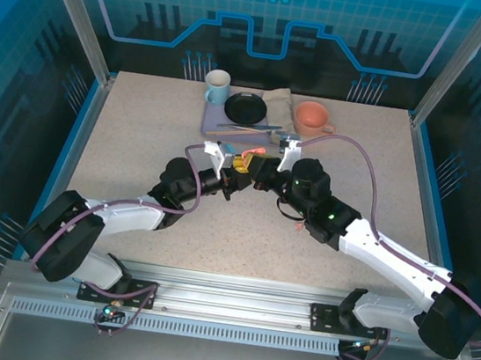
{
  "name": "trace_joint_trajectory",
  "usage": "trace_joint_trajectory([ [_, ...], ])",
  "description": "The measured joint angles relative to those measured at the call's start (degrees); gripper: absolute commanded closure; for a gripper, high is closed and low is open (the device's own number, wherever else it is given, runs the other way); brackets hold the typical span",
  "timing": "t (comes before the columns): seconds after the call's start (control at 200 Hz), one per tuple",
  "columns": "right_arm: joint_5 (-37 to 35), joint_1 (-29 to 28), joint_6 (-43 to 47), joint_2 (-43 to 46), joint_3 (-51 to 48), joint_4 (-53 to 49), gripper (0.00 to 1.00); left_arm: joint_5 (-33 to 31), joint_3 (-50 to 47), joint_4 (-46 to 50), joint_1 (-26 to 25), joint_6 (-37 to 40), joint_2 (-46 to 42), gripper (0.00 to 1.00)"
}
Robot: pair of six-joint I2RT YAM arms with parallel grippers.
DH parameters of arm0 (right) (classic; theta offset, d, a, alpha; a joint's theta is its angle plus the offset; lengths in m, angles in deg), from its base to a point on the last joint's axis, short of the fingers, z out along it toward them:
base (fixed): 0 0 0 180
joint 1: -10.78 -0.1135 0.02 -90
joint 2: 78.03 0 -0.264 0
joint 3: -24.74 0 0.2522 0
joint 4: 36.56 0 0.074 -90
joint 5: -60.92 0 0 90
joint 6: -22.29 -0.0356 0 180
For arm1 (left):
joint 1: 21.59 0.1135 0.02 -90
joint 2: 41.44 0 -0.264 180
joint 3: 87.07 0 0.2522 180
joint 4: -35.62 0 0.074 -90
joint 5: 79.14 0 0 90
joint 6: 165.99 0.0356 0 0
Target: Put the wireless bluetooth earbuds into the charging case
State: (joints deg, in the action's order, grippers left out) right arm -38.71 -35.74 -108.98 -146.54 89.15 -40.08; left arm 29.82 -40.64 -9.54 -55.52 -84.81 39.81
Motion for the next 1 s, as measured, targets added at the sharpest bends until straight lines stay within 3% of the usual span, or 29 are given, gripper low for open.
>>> trace_joint_trajectory([
  [0.465, -0.04, -0.46, 0.00, 0.90, -1.53, -0.31, 0.86, -0.72, 0.74, 2.12, 0.00, 0.57, 0.00, 1.00],
  [0.755, -0.81, -0.39, 0.28, 2.86, -1.60, -2.93, 0.71, -0.72, 0.85, 2.12, 0.00, 1.46, 0.00, 1.00],
  [1.0, -0.83, 0.81, -0.85, 4.00, 1.36, -8.24, 0.47, -0.68, 1.03, 3.19, 0.00, 2.80, -0.48, 1.00],
])
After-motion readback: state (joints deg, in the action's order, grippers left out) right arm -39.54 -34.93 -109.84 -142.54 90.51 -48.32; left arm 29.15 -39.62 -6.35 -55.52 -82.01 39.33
